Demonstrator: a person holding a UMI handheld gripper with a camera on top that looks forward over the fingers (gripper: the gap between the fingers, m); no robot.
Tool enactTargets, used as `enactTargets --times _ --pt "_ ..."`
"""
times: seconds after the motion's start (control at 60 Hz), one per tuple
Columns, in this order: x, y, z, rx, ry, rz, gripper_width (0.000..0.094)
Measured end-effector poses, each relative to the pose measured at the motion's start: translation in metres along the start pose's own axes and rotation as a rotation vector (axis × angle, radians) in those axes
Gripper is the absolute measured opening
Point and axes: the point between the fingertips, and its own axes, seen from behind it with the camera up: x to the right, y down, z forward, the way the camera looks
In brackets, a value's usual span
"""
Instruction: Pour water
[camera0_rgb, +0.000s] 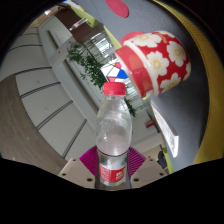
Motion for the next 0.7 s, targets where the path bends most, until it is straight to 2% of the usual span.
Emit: enactTargets --times 0.067,0.083,0.233,0.25,0.267,0.35,0.383,0.5,0.517,0.633,0.7 --pt "0.003 0.017 -0.015 -0.03 0.013 -0.032 0.0348" --pt "0.0 0.011 0.009 -0.047 0.009 -0.032 0.0346" --pt "-0.004 0.03 0.015 -0.096 0.064 -0.076 0.0347" --pt "-0.004 0.033 -0.003 -0.107 0.062 -0.093 0.0345" --pt "-0.007 0.033 0.013 -0.114 0.072 -0.114 0.0347" --pt "-0.025 0.038 -0.004 -0.132 0.103 -0.309 0.0346" --pt "-0.033 0.035 0.01 -0.13 0.124 -0.434 0.0346" --pt "-0.093 0.009 -0.006 -0.081 0.155 -0.926 0.0345" --pt "-0.093 0.01 0.008 -0.067 0.164 -1.006 0.0346" --pt "-0.168 -0.027 -0.009 0.029 0.202 -1.497 0.0349" --pt "-0.177 -0.042 -0.003 0.087 0.256 -1.721 0.035"
